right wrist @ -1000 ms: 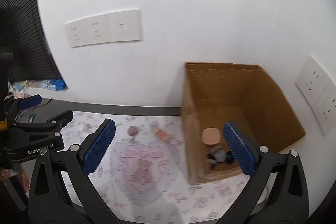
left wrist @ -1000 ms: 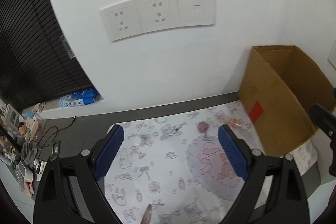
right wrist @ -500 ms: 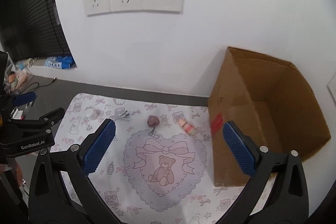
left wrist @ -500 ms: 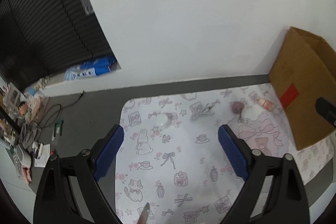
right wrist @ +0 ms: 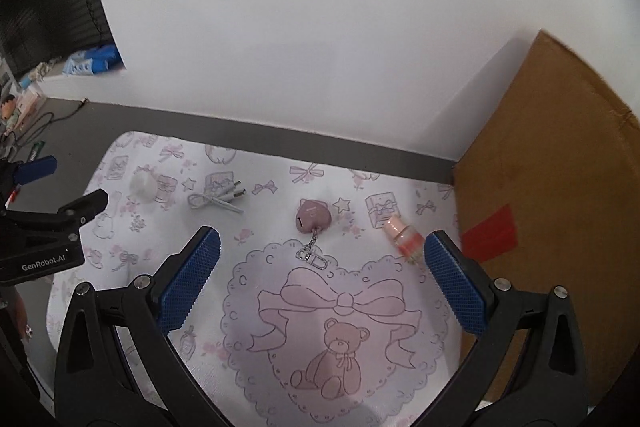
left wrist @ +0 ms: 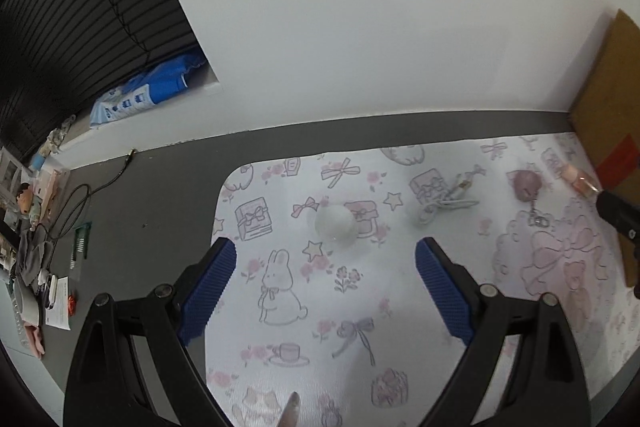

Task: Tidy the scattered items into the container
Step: 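Lower the left tool onto the white round jar while the right tool approaches the pink heart keychain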

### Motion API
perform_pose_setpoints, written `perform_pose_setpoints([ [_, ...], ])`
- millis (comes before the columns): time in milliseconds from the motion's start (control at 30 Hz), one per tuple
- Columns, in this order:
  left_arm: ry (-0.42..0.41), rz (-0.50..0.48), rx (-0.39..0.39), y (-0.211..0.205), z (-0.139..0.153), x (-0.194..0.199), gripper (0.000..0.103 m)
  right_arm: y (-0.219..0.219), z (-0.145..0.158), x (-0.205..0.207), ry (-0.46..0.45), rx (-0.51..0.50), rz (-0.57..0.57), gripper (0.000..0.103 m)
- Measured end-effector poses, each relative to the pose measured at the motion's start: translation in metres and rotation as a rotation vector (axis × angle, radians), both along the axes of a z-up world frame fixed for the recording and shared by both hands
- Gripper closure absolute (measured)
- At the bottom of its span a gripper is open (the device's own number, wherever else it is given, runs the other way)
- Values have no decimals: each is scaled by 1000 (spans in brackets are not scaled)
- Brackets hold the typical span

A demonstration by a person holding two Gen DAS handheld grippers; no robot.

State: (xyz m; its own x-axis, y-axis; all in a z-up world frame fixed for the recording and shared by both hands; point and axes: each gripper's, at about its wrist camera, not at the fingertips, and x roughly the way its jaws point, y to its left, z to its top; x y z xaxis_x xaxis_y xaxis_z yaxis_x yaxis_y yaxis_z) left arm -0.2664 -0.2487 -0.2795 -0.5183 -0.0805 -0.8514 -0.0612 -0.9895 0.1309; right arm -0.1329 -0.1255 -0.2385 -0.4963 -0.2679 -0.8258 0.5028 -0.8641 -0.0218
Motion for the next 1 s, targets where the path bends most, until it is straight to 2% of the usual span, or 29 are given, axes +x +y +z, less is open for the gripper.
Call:
perform_pose_setpoints([
  [200,-26,29,30,-8,-37,-20,12,-10,-46,-26,-40,22,-2,0],
  [300,-14,41,66,-10,-46,-23,12,-13,-64,-34,-56,34,1,0],
  [467,-25,52,76,-12,-61,-29,12,-20,-92,-43,-82,47,12,0],
  [667,-68,62,68,-15,-80,-34,11,-24,-107,-46,-106,43,18,0],
  [833,-75,80,114,-22,-82,-37,10,-23,-115,-47,-119,50,20,0],
  [1000,-77,105,135,-28,-86,-38,0,-18,-123,-48,-151,39,10,0],
])
